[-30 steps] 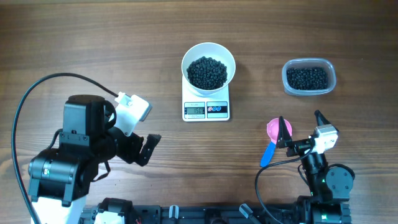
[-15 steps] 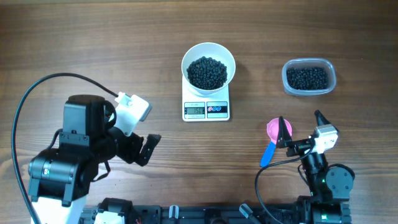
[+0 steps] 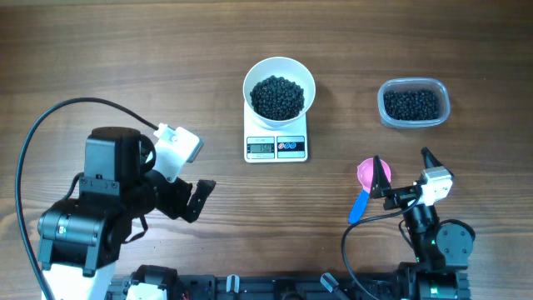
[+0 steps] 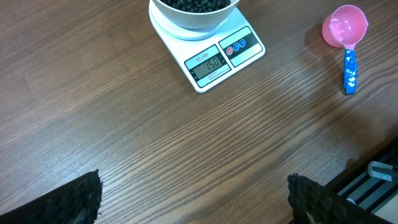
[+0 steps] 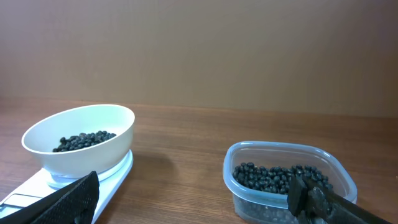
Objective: Scoop item into bowl and weigh 150g on scale
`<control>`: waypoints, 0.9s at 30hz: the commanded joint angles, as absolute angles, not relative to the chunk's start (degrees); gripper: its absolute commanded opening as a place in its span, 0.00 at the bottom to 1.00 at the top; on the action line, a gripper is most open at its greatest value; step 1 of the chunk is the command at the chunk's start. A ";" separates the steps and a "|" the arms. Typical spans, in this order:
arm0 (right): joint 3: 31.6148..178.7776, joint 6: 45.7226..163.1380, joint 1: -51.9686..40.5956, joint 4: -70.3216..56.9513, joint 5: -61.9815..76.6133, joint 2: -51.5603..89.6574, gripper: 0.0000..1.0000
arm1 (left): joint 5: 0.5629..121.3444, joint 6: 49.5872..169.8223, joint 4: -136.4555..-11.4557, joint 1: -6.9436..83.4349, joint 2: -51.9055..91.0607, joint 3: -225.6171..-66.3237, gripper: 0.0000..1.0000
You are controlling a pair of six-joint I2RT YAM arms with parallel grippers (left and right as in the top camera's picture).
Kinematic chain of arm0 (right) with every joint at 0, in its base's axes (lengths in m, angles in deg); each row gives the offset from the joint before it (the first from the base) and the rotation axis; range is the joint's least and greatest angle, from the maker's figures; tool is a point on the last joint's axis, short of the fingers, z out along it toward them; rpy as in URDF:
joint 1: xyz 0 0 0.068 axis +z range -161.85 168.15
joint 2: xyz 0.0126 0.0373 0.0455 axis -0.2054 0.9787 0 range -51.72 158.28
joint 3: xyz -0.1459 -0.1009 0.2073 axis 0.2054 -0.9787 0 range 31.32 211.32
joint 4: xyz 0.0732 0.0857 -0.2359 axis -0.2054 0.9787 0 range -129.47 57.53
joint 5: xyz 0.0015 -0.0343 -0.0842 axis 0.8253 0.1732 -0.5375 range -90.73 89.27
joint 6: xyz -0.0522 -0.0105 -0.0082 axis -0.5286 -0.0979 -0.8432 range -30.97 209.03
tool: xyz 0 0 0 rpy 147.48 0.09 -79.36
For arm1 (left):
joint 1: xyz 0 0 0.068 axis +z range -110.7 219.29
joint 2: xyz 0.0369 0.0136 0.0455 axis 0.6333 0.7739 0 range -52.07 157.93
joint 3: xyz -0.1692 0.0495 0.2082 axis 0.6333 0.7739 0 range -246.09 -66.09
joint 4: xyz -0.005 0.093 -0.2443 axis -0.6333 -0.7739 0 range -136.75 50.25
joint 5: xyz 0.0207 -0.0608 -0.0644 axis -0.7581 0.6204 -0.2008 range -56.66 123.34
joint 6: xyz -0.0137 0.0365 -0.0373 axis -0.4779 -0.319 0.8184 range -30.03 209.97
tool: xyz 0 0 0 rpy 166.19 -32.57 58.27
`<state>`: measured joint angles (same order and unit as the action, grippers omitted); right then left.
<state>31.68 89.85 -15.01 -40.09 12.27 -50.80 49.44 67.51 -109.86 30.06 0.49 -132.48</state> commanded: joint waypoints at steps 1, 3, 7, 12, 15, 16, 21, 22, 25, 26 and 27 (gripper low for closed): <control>31.64 90.55 -14.81 -40.27 11.28 -51.52 1.00 | 49.35 66.42 -110.21 30.48 0.40 -133.29 1.00; 31.64 90.57 -14.81 -40.27 11.28 -51.52 1.00 | 49.33 66.40 -110.75 30.45 0.40 -133.29 1.00; 31.64 90.55 -14.81 -40.27 11.28 -51.52 1.00 | 48.78 66.35 -110.77 30.48 0.40 -133.29 1.00; 31.64 90.55 -14.81 -40.27 11.28 -51.52 1.00 | 43.86 75.95 -109.59 30.48 0.42 -132.66 1.00; 31.64 90.57 -14.81 -40.27 11.28 -51.52 1.00 | 42.51 79.88 -105.18 30.45 -2.27 -130.01 1.00; 31.64 90.55 -14.81 -40.27 11.28 -51.52 1.00 | 42.18 80.91 -103.19 30.48 -3.91 -128.51 1.00; 31.64 90.57 -14.81 -40.27 11.28 -51.52 1.00 | 37.94 89.21 -85.90 30.61 -17.59 -113.51 1.00; 31.64 90.55 -14.81 -40.27 11.28 -51.52 1.00 | 36.78 90.59 -81.99 30.89 -19.93 -110.28 1.00; 31.64 90.55 -14.81 -40.27 11.28 -51.52 1.00 | 35.16 94.07 -73.51 32.73 -25.92 -102.19 1.00; 31.64 90.57 -14.81 -40.27 11.28 -51.52 1.00 | 35.18 95.79 -71.19 33.75 -28.08 -99.74 1.00; 31.64 90.55 -14.81 -40.27 11.28 -51.52 1.00 | 35.21 97.21 -69.05 34.83 -30.16 -97.38 1.00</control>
